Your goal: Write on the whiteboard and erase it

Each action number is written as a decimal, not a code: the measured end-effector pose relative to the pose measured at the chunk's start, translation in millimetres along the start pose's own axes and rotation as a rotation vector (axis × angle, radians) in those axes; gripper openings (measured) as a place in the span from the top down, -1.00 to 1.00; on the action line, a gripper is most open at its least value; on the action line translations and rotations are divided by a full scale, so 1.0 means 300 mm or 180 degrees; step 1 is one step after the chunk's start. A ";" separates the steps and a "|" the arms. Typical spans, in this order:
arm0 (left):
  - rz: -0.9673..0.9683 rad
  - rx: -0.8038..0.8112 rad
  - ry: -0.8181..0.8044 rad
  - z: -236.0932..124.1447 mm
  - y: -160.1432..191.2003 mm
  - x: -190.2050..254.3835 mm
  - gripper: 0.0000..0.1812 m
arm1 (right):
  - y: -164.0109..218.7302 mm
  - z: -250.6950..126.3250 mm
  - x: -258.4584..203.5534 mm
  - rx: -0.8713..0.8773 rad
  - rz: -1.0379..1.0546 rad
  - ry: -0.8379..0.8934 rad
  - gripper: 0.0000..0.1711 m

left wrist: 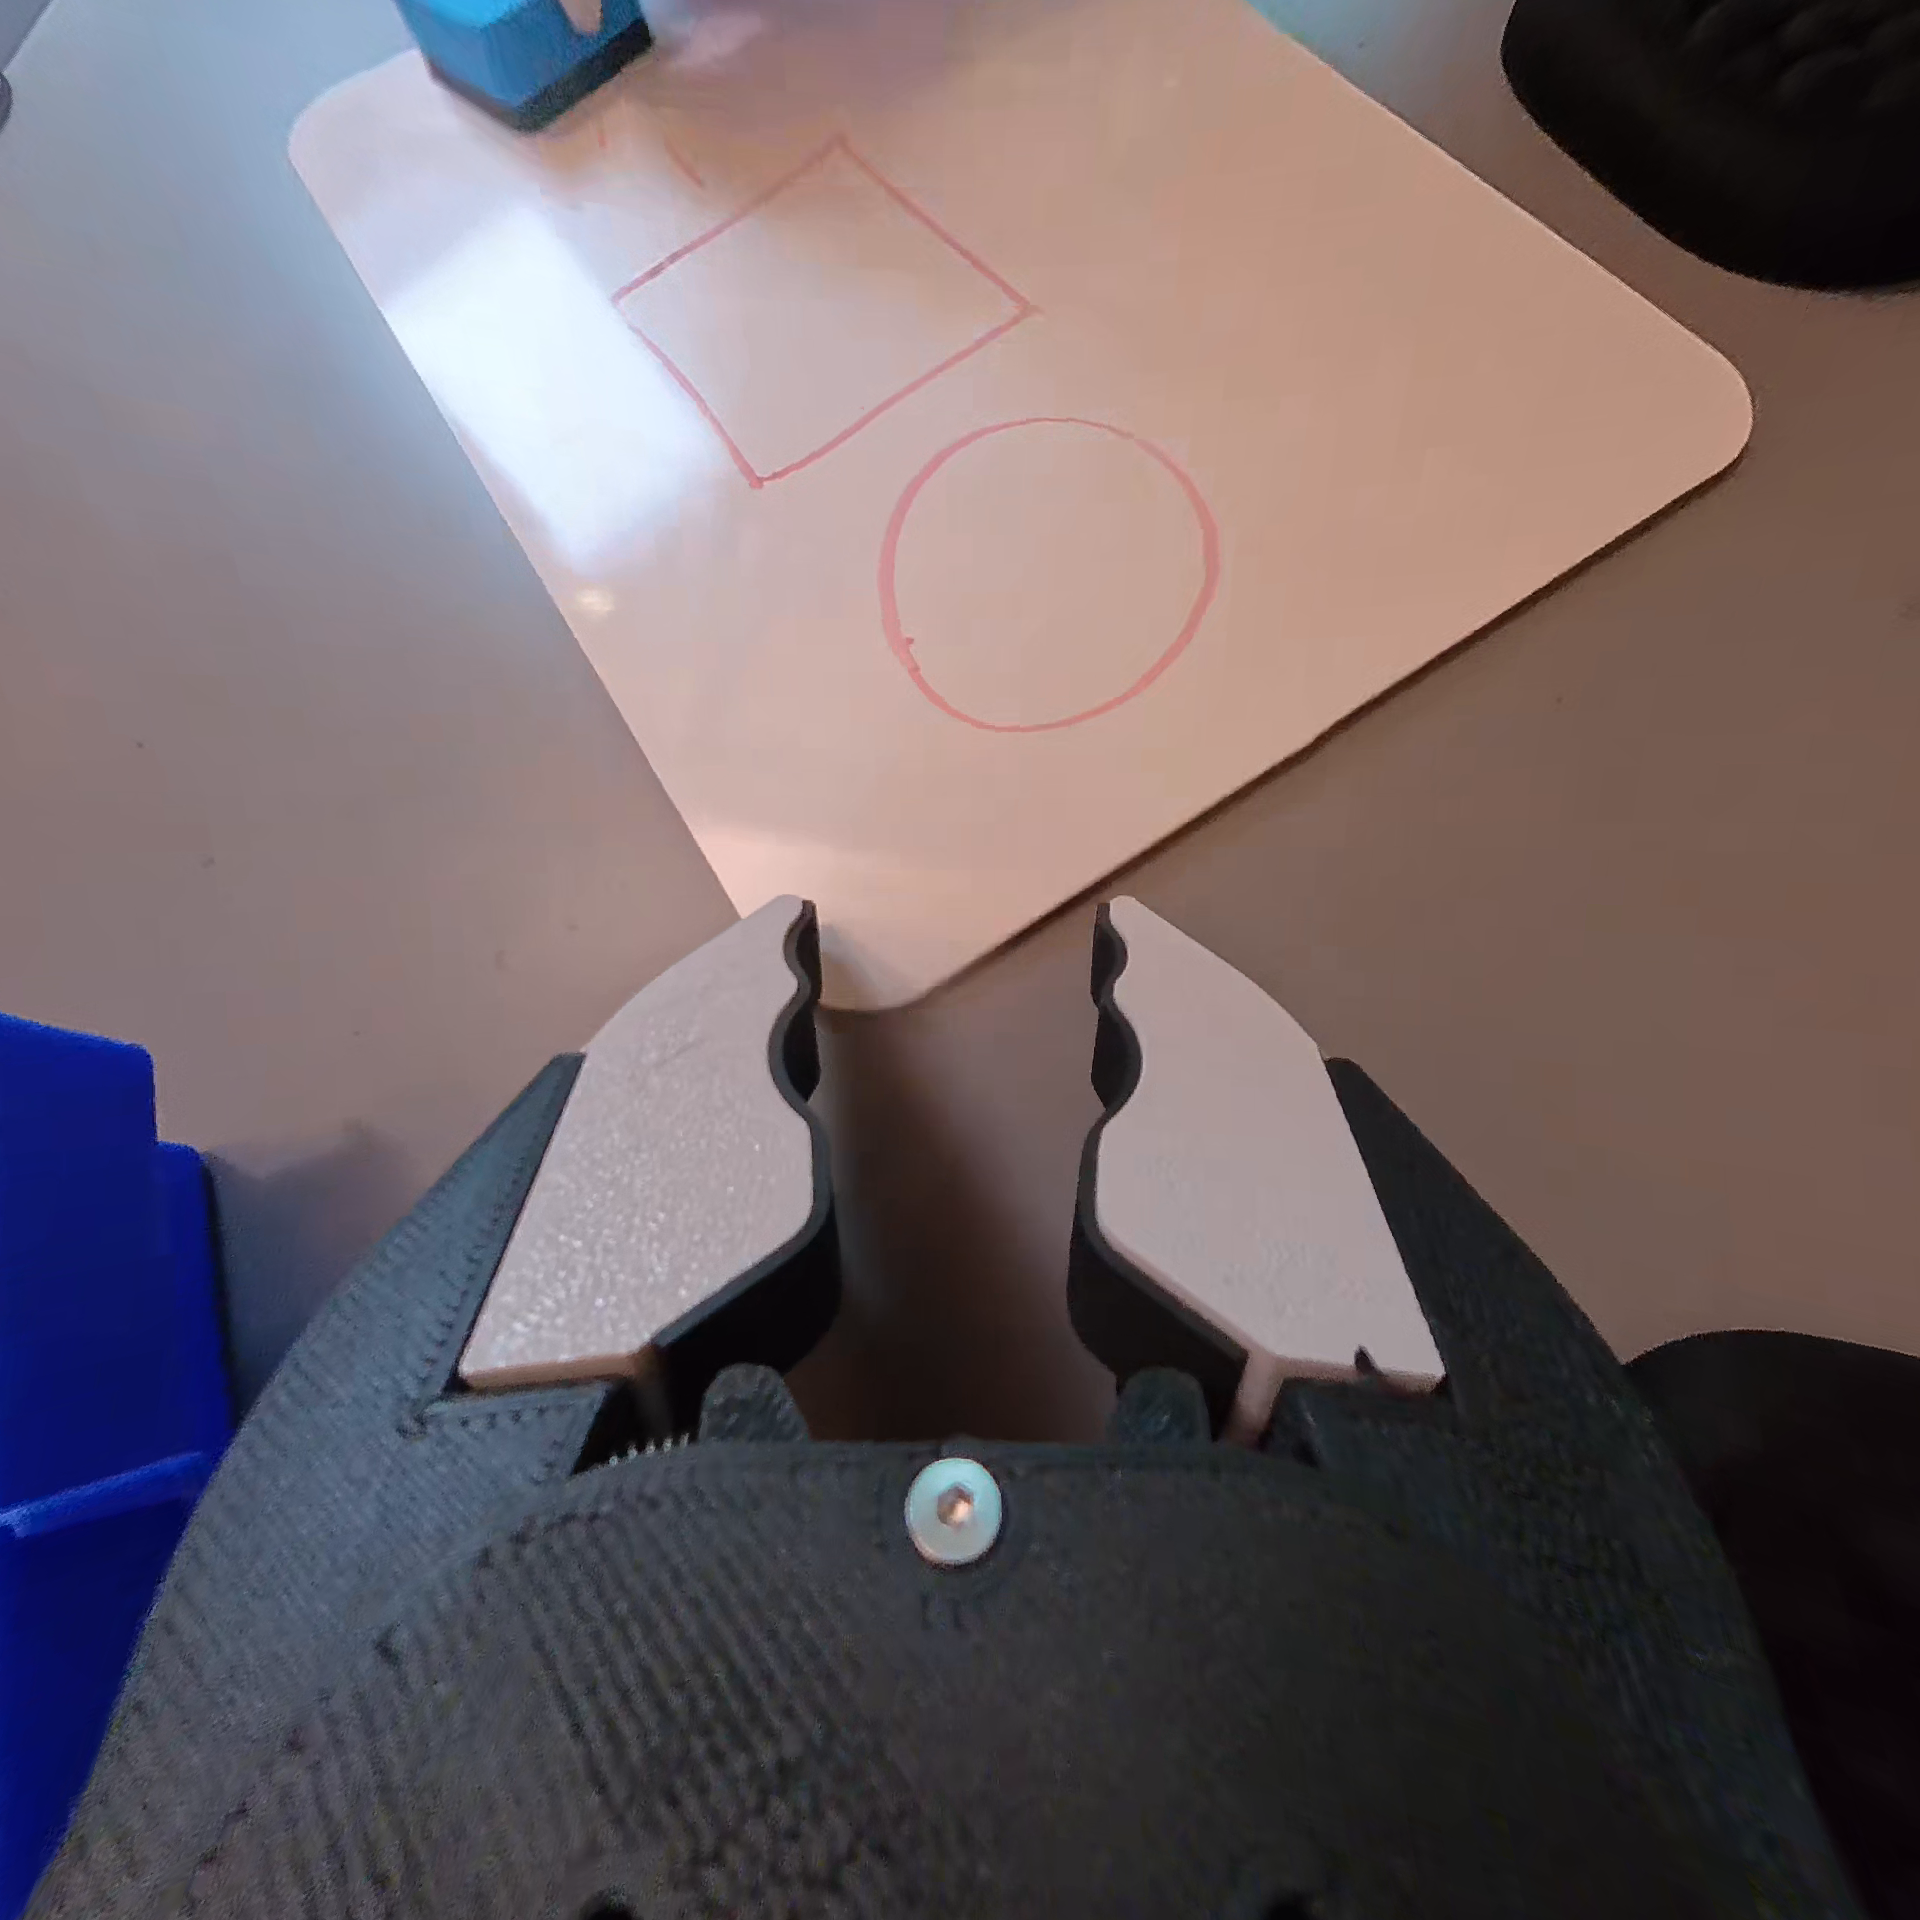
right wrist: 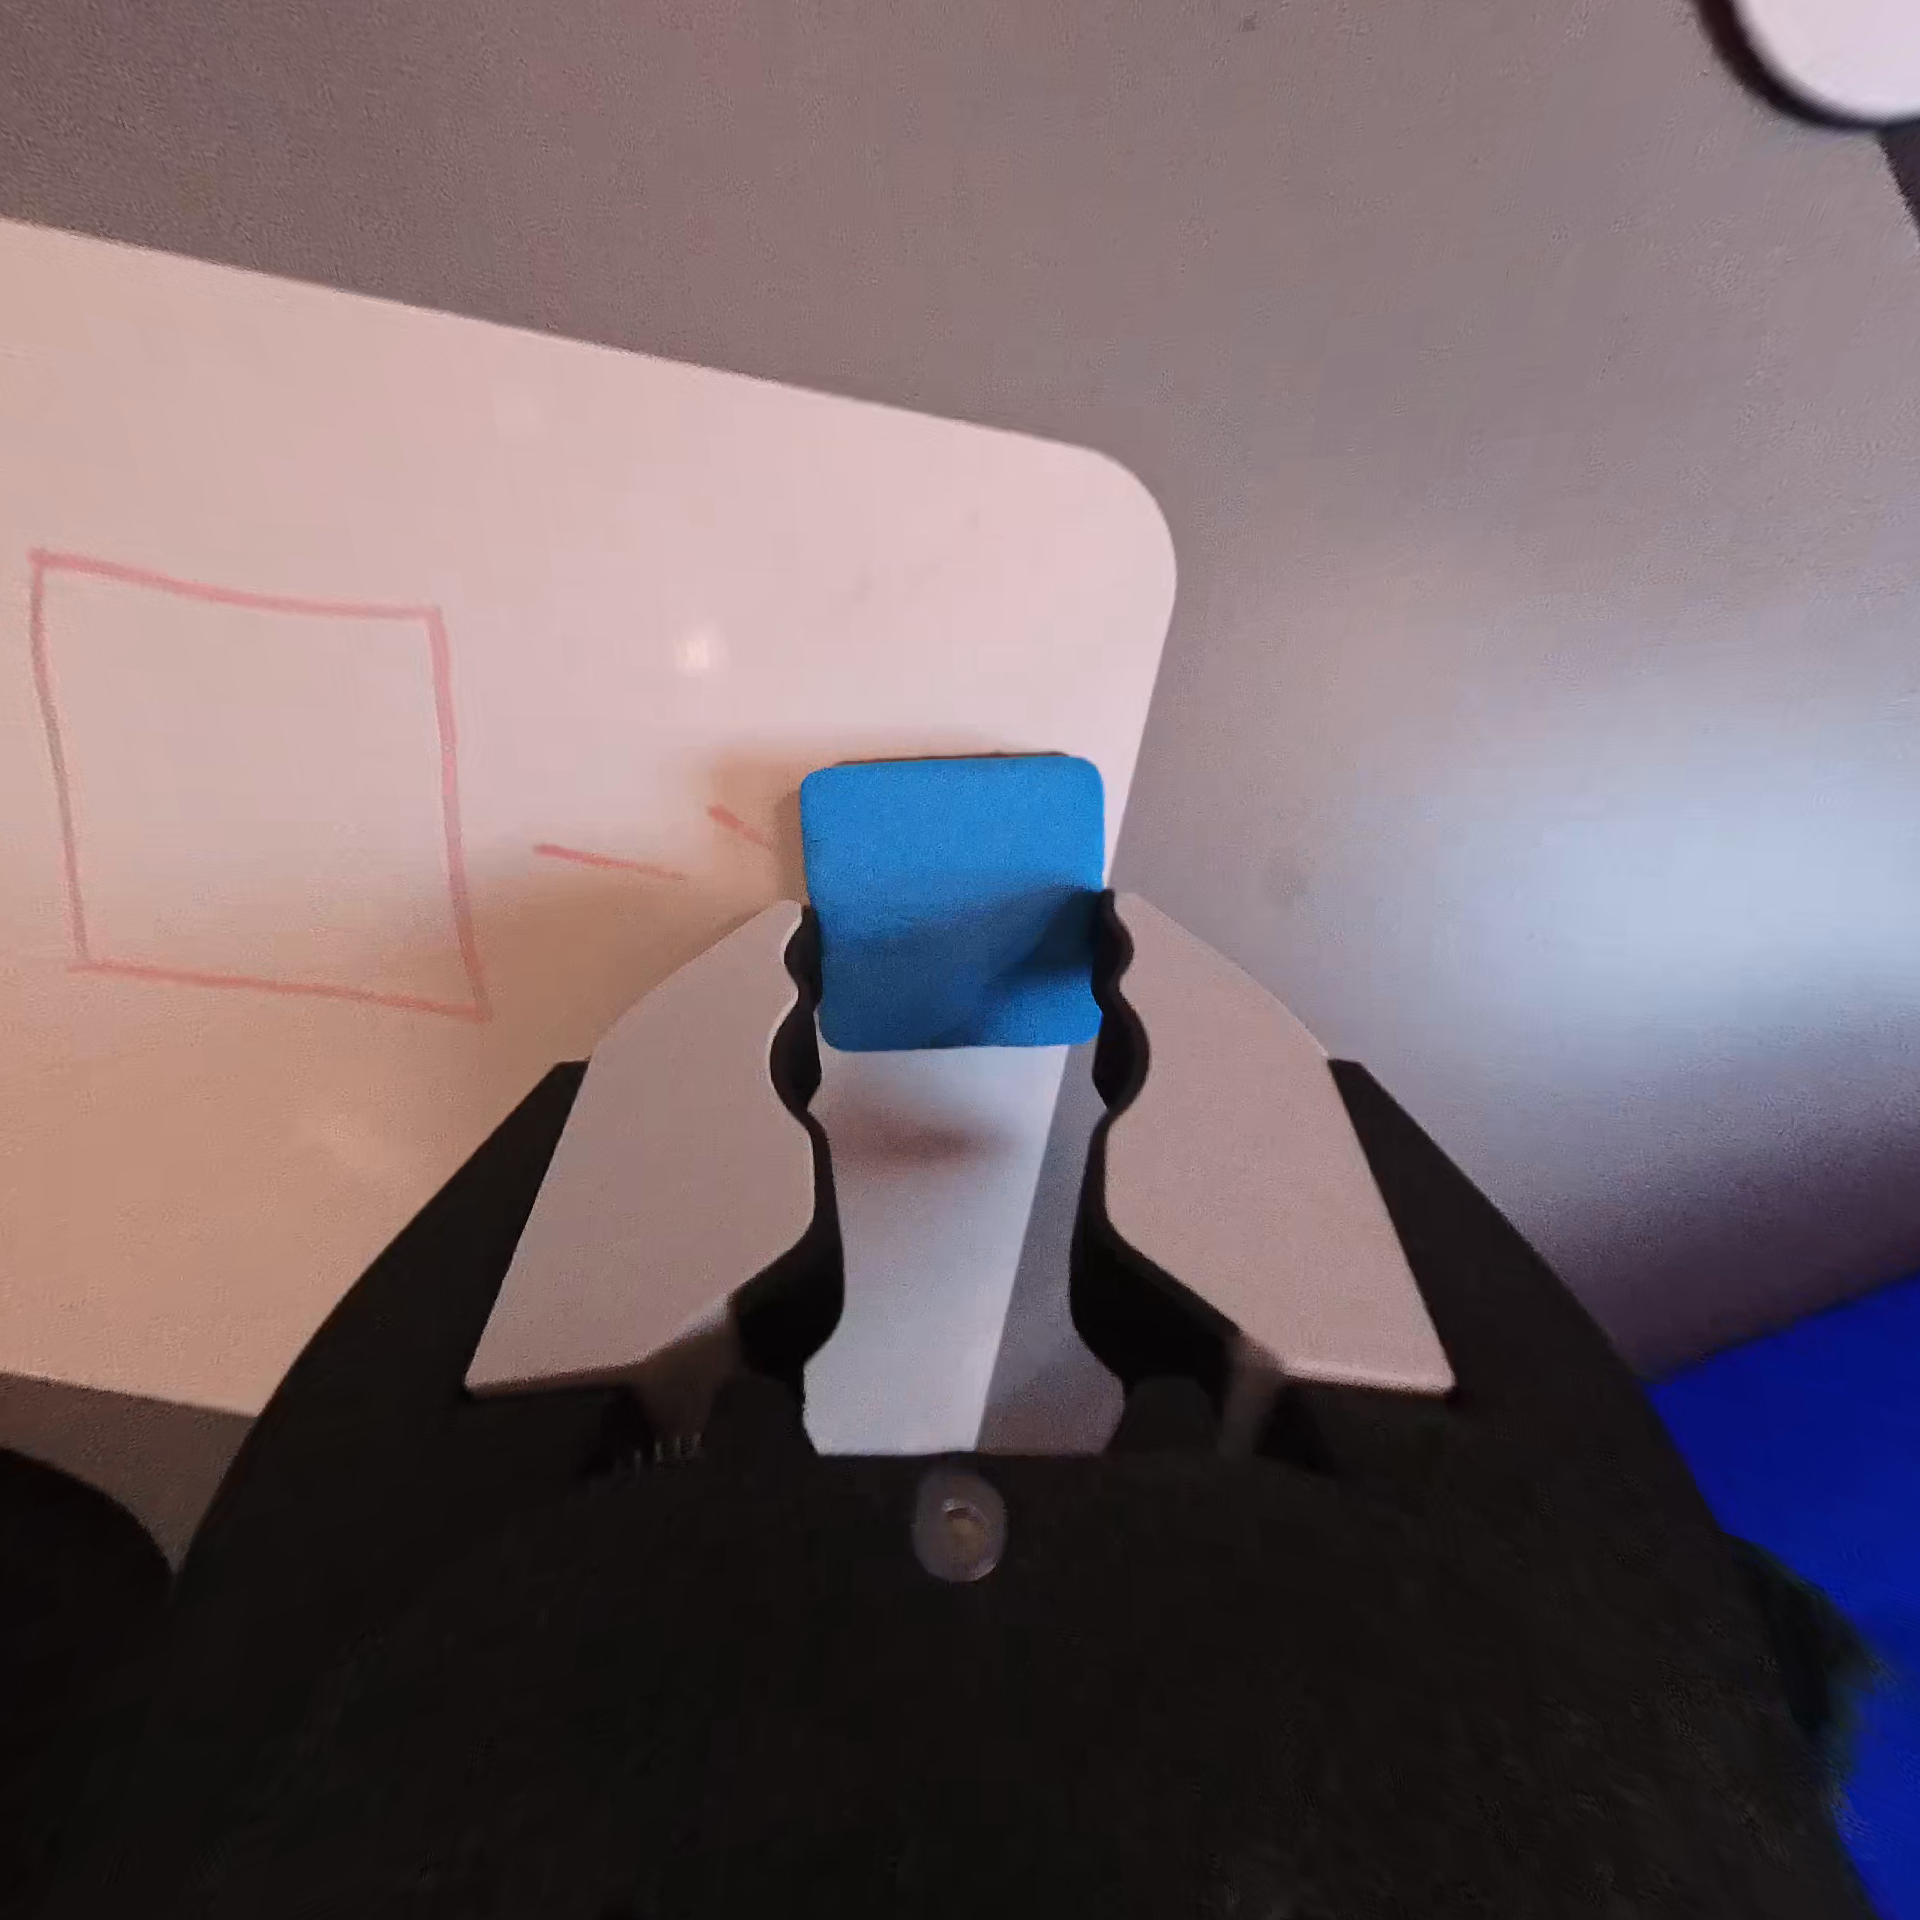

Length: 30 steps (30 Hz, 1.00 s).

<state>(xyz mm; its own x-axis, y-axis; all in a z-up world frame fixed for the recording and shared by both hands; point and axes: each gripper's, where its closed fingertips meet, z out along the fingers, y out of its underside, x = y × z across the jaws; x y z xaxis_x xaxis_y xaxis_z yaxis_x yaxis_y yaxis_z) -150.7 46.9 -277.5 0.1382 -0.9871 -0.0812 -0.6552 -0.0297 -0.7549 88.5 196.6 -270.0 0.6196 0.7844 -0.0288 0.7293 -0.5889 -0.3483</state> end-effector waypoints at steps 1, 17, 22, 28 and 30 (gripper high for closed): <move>-0.0008 0.0008 0.0001 0.001 -0.001 0.000 0.43 | -0.032 0.013 -0.041 0.0040 -0.0142 -0.0047 0.41; -0.0018 0.0061 0.0017 -0.002 -0.005 0.005 0.42 | 0.036 -0.002 -0.405 -0.0156 -0.1113 -0.0453 0.41; -0.0014 0.0081 0.0008 -0.001 -0.007 0.006 0.43 | 0.023 -0.006 -0.090 -0.0183 -0.0267 -0.0064 0.41; -0.0014 0.0102 0.0063 -0.003 -0.008 0.025 0.34 | 0.028 0.001 -0.575 -0.0175 -0.1308 -0.0728 0.41; 0.0029 0.0113 0.0067 -0.005 -0.009 0.035 0.40 | 0.082 -0.018 -0.565 -0.0237 -0.1400 -0.0571 0.41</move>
<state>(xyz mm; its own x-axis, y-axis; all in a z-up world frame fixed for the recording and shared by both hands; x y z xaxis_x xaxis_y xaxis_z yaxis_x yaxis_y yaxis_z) -148.5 36.5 -275.3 0.1166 -0.9904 -0.0746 -0.6296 -0.0156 -0.7768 2.9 48.1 -268.7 0.1924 0.9796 -0.0572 0.9340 -0.2007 -0.2957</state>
